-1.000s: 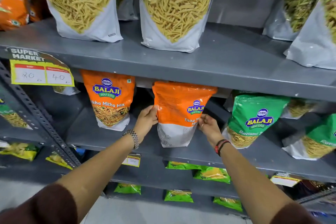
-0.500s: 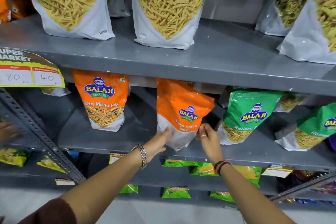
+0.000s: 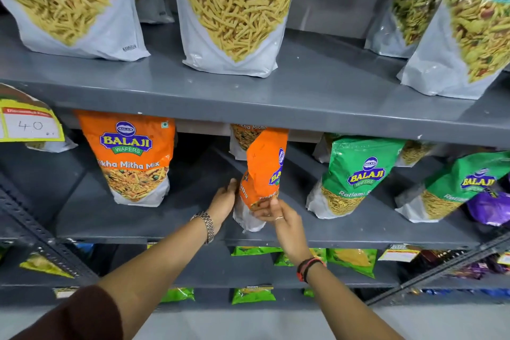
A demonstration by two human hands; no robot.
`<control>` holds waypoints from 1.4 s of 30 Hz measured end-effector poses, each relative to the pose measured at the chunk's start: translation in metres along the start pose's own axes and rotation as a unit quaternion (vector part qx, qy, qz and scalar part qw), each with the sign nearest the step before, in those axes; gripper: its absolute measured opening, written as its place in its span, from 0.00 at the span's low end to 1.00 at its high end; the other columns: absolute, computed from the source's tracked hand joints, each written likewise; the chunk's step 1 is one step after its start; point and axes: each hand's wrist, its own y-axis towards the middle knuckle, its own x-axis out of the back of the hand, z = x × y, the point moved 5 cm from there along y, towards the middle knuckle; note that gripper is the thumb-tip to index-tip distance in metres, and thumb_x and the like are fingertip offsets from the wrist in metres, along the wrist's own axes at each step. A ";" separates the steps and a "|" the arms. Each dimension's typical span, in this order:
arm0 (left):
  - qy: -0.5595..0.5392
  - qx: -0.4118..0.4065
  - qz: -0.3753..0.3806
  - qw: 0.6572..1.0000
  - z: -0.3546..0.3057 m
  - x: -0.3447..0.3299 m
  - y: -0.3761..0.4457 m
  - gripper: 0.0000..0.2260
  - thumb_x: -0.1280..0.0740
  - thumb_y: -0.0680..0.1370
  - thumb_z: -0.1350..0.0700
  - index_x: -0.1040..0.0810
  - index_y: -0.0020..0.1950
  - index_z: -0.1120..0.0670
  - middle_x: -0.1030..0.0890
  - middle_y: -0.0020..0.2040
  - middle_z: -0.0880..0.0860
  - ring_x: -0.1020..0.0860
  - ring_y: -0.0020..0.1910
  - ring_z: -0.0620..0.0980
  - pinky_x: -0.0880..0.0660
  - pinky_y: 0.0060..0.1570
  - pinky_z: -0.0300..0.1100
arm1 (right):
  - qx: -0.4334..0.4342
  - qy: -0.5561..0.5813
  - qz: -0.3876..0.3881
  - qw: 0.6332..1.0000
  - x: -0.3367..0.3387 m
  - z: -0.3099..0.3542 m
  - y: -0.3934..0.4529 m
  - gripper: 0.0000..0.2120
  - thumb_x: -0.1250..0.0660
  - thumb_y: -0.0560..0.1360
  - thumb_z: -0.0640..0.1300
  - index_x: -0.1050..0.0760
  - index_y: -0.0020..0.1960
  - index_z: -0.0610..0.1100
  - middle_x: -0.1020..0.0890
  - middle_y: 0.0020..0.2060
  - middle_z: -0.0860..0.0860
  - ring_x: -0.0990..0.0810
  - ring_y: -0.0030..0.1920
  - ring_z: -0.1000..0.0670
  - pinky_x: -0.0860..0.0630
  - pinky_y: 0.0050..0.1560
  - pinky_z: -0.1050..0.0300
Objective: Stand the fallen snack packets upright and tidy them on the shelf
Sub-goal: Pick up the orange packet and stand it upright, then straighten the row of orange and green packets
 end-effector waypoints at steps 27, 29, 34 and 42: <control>-0.083 -0.059 0.090 0.991 -0.010 -0.037 -0.047 0.28 0.62 0.76 0.37 0.43 0.74 0.42 0.37 0.75 0.48 0.38 0.73 0.47 0.41 0.61 0.37 | -0.110 0.126 0.062 0.984 0.032 -0.003 0.033 0.21 0.62 0.78 0.59 0.42 0.68 0.63 0.34 0.59 0.72 0.34 0.61 0.66 0.44 0.66 0.63; -0.080 -0.062 0.087 0.991 -0.016 -0.037 -0.042 0.29 0.62 0.74 0.35 0.42 0.72 0.40 0.37 0.75 0.49 0.38 0.74 0.49 0.40 0.62 0.39 | -0.109 0.112 0.069 0.985 0.035 -0.007 0.032 0.25 0.63 0.78 0.59 0.46 0.73 0.58 0.37 0.64 0.66 0.38 0.65 0.62 0.46 0.69 0.59; -0.083 -0.032 0.046 0.995 -0.003 -0.025 -0.031 0.34 0.61 0.74 0.34 0.50 0.77 0.50 0.45 0.78 0.53 0.45 0.77 0.51 0.48 0.74 0.50 | -0.169 0.049 0.027 0.984 0.045 -0.025 0.026 0.23 0.50 0.79 0.57 0.36 0.70 0.49 0.31 0.64 0.56 0.34 0.68 0.52 0.39 0.72 0.50; -0.056 -0.018 -0.163 0.985 0.055 0.072 -0.044 0.20 0.43 0.79 0.46 0.29 0.64 0.58 0.26 0.65 0.56 0.30 0.68 0.57 0.35 0.70 0.54 | -0.274 0.043 0.028 0.960 -0.003 -0.043 0.015 0.08 0.40 0.76 0.36 0.23 0.50 0.36 0.22 0.47 0.36 0.23 0.51 0.37 0.26 0.59 0.43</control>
